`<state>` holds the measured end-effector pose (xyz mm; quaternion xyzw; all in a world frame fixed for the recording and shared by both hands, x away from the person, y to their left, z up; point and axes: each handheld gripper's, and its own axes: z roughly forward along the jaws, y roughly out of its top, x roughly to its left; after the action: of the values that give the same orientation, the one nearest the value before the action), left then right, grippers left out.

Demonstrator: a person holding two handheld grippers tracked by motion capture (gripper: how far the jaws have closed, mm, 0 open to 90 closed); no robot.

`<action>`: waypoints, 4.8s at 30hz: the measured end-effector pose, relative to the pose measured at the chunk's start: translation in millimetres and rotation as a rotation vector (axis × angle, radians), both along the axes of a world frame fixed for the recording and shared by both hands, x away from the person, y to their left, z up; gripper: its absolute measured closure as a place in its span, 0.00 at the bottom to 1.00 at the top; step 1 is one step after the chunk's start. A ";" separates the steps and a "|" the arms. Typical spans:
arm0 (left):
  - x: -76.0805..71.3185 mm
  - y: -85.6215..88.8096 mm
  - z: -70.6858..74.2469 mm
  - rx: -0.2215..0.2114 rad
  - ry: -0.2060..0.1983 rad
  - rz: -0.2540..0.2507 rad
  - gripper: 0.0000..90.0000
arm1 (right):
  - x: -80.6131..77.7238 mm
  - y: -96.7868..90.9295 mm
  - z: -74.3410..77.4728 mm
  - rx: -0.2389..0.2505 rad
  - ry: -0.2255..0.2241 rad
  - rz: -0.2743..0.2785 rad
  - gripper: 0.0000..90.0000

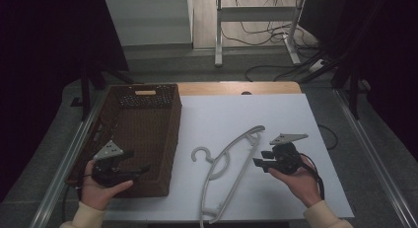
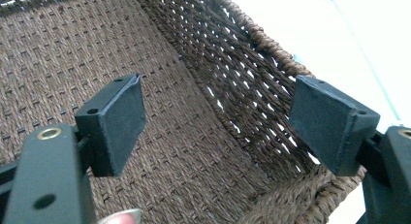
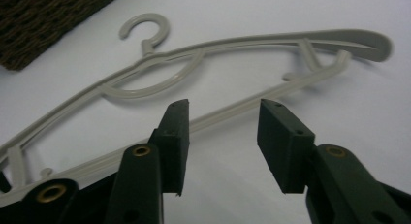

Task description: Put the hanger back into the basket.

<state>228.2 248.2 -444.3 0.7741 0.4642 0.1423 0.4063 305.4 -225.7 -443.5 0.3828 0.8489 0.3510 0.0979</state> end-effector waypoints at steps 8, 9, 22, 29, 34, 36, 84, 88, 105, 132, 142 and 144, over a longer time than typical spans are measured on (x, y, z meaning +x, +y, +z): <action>0.0 0.6 -0.2 -0.001 -0.001 0.001 0.23 | 3.2 17.1 1.8 -0.012 0.029 0.062 0.73; 0.0 0.5 -0.3 -0.001 0.000 0.000 0.23 | 4.7 21.7 1.3 -0.016 0.044 0.073 0.76; -0.3 0.5 0.1 0.000 -0.002 -0.003 0.23 | 27.0 57.7 -7.0 -0.060 0.103 0.109 0.87; -0.6 1.1 0.6 -0.005 -0.003 -0.002 0.23 | 45.0 79.7 -21.8 -0.098 0.186 0.008 0.72; -0.3 1.2 0.3 -0.004 -0.003 -0.003 0.23 | 55.7 91.5 -32.9 -0.108 0.234 -0.052 0.63; -0.3 1.5 0.3 -0.005 -0.002 -0.003 0.23 | 58.4 96.4 -37.3 -0.124 0.241 -0.064 0.61; -0.7 0.1 1.2 -0.009 -0.011 -0.015 0.23 | 64.5 108.6 -25.8 -0.141 0.195 -0.171 0.90; -1.3 -1.4 2.3 -0.013 -0.013 -0.019 0.23 | 61.1 98.1 -5.8 -0.076 0.165 -0.166 0.90; -3.9 -10.9 9.7 -0.054 -0.021 -0.044 0.24 | 54.8 52.2 37.5 0.135 0.105 -0.220 0.90; 11.3 -106.5 24.9 -0.113 0.009 -0.287 0.23 | 55.5 35.1 46.4 0.277 0.083 -0.218 0.91; 23.5 -136.7 20.8 -0.103 0.035 -0.339 0.23 | 55.4 33.5 49.1 0.334 0.085 -0.189 0.92; 27.1 -142.7 20.0 -0.100 0.040 -0.346 0.24 | 55.5 32.9 49.1 0.340 0.087 -0.181 0.92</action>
<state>255.3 105.5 -424.4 0.8238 0.3387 0.0316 0.4535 360.9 -192.7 -394.4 0.4833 0.7430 0.4623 0.0262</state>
